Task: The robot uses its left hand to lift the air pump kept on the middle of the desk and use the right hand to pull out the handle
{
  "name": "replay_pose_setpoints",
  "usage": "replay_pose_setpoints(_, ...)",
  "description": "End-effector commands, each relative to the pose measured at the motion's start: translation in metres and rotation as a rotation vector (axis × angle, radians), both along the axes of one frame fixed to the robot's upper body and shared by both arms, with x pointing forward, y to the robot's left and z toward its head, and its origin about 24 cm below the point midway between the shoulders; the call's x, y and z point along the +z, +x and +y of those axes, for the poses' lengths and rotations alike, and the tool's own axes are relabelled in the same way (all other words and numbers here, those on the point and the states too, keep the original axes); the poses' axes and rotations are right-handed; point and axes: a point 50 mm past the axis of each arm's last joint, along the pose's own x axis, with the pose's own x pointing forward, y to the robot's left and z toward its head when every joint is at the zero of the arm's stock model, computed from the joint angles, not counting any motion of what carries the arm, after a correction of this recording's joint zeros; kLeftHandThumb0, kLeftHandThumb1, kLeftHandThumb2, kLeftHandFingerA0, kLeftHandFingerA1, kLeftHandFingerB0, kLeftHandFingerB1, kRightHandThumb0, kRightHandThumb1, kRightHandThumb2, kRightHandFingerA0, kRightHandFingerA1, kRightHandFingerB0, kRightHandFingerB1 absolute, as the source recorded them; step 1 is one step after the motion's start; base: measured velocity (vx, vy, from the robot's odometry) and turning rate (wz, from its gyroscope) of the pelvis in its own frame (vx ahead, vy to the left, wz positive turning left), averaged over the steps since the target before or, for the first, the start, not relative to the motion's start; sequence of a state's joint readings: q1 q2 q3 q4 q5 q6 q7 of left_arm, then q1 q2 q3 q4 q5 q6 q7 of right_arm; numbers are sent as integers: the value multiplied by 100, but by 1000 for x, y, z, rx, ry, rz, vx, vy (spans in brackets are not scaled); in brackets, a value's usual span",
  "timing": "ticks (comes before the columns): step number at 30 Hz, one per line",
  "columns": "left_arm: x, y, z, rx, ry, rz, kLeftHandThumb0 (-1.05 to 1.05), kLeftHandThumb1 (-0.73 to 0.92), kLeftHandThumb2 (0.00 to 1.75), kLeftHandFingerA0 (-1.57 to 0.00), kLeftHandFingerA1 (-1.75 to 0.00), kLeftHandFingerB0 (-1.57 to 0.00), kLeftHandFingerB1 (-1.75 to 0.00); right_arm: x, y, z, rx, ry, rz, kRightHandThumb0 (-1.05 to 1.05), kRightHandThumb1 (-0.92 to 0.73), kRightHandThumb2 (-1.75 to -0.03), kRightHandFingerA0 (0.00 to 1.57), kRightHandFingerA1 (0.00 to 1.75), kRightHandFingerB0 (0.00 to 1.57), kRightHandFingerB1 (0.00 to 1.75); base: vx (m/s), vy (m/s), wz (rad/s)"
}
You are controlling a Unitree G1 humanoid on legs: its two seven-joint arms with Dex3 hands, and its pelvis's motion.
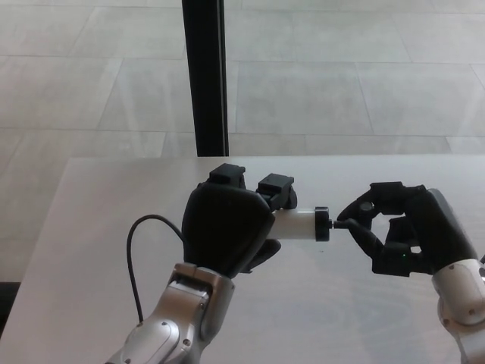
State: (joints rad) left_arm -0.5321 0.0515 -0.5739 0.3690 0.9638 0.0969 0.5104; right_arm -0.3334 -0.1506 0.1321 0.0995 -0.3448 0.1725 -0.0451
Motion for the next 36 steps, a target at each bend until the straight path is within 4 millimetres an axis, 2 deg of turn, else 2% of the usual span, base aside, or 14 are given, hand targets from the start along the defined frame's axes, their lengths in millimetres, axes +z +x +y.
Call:
replay_pose_setpoints(1,6,0,-2,-18,-56,-7,-19,62,82,-89,-163,-82,-125,2,0,-2,-35,-7,-50,-22,-62,-83,106,157,97,86,0,0,0)
replay_pose_setpoints(3,5,0,-2,-20,-57,-19,-12,59,83,-93,-162,-78,-123,2,0,-3,-45,-1,-63,-22,-63,-82,105,157,96,88,0,0,0)
replay_pose_setpoints(4,6,-1,-2,-19,-42,-22,-16,59,85,-90,-168,-82,-133,2,0,-4,-67,6,-71,-24,-53,-104,124,129,92,93,0,0,0)
replay_pose_setpoints(5,6,-1,-2,-19,-40,-21,-16,59,85,-90,-168,-82,-133,2,0,-4,-70,6,-72,-24,-53,-104,124,129,92,93,0,0,0)
replay_pose_setpoints(6,7,-1,-2,-22,-48,-19,-19,60,83,-91,-159,-89,-111,2,0,-4,-79,6,-75,-25,-53,-104,124,129,92,93,0,0,0)
replay_pose_setpoints(7,8,-1,-1,-21,-35,-23,-19,60,83,-92,-163,-85,-119,2,0,-5,-87,7,-80,-23,-61,-85,106,158,95,93,0,0,0)
replay_pose_setpoints(9,9,-2,0,-17,-39,-41,-19,63,82,-93,-171,-84,-123,3,0,-6,-99,11,-87,-21,-60,-88,104,158,95,96,0,0,0)
replay_pose_setpoints(11,9,-3,2,-15,-44,-32,-19,57,84,-91,-157,-91,-105,4,0,-7,-100,15,-101,-19,-58,-92,104,157,95,100,0,0,0)
replay_pose_setpoints(15,5,-4,5,-7,-47,-30,-18,56,87,-87,-168,-82,-140,7,0,-11,-121,20,-128,-17,-57,-93,104,155,96,107,0,0,0)
replay_pose_setpoints(18,4,-5,7,1,-45,-13,-13,59,86,-93,-165,-76,-130,7,1,-12,-127,20,-129,-17,-57,-94,104,154,95,110,0,0,0)
replay_pose_setpoints(25,1,-6,11,-2,-35,-24,-17,58,86,-90,-168,-81,-136,10,1,-15,-134,10,-147,-18,-53,-99,102,150,94,120,0,0,0)
replay_pose_setpoints(26,1,-6,12,0,-24,-25,-13,57,86,-93,-167,-84,-125,10,0,-15,-132,9,-148,-21,-53,-98,102,149,94,120,0,0,0)
replay_pose_setpoints(30,-1,-6,21,14,-6,-21,-16,57,92,-85,-170,-77,-146,11,0,-21,-137,-9,-150,-19,-52,-102,104,150,95,120,0,0,0)
replay_pose_setpoints(36,-2,-6,24,34,-23,-10,-21,59,88,-90,-173,-79,-148,9,-2,-25,-133,1,-156,-19,-53,-99,101,151,95,120,0,0,0)
